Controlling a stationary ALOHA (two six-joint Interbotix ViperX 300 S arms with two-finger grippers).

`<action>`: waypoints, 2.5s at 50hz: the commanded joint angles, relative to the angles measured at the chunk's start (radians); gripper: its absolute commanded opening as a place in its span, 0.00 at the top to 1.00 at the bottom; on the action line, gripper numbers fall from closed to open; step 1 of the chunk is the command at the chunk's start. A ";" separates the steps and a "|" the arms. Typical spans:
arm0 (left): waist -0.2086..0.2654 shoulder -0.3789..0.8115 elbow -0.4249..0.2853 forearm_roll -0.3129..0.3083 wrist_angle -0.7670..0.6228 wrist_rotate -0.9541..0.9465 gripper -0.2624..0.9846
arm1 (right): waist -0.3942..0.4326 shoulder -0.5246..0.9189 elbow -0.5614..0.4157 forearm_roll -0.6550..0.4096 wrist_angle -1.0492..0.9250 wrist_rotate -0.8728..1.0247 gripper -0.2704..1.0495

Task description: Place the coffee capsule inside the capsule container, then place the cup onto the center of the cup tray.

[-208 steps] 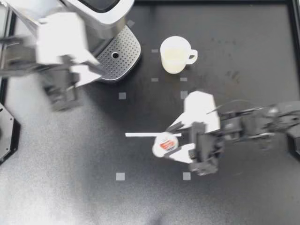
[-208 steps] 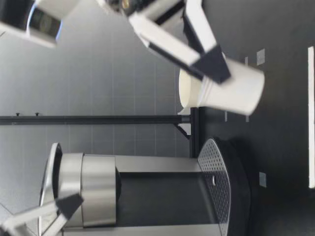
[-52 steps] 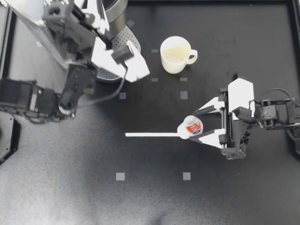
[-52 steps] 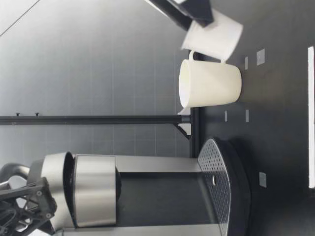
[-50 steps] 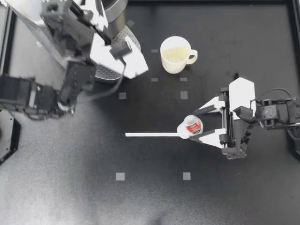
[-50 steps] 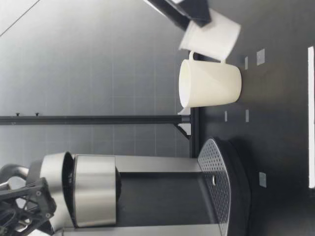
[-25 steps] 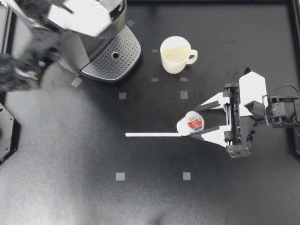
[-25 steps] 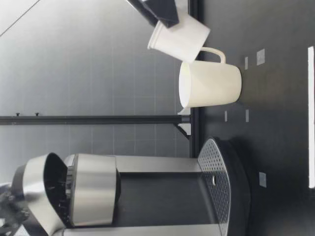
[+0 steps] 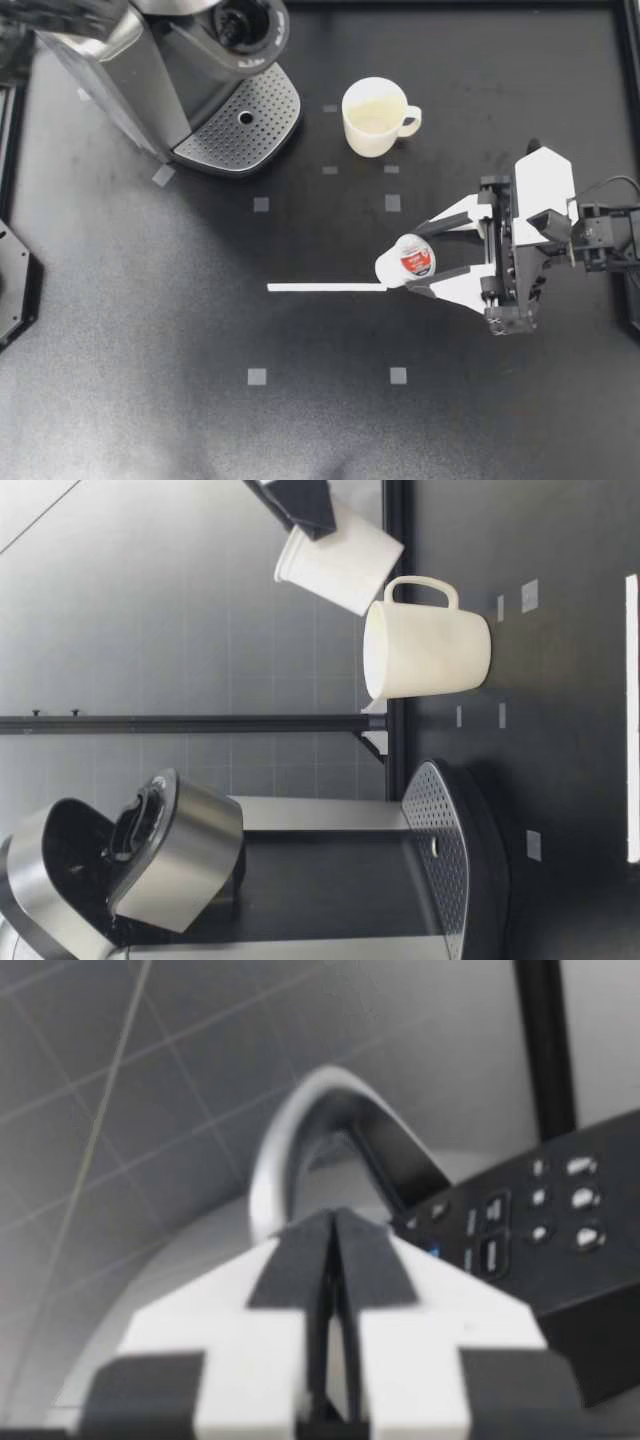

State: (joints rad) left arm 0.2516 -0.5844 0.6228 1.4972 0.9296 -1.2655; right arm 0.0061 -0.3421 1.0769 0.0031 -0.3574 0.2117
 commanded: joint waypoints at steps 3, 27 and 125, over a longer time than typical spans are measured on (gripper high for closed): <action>0.054 -0.054 0.026 0.009 -0.063 -0.049 0.74 | -0.005 -0.017 -0.018 0.003 -0.014 0.005 0.39; 0.064 -0.170 0.080 0.055 -0.518 -0.213 0.74 | -0.140 -0.170 -0.046 -0.034 0.140 -0.081 0.38; 0.064 -0.291 0.219 0.060 -0.727 -0.229 0.74 | -0.353 0.285 -0.676 -0.035 0.051 -0.373 0.38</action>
State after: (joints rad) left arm 0.3160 -0.8698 0.8529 1.5555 0.2010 -1.4941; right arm -0.3390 -0.0476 0.4310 -0.0322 -0.2961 -0.1595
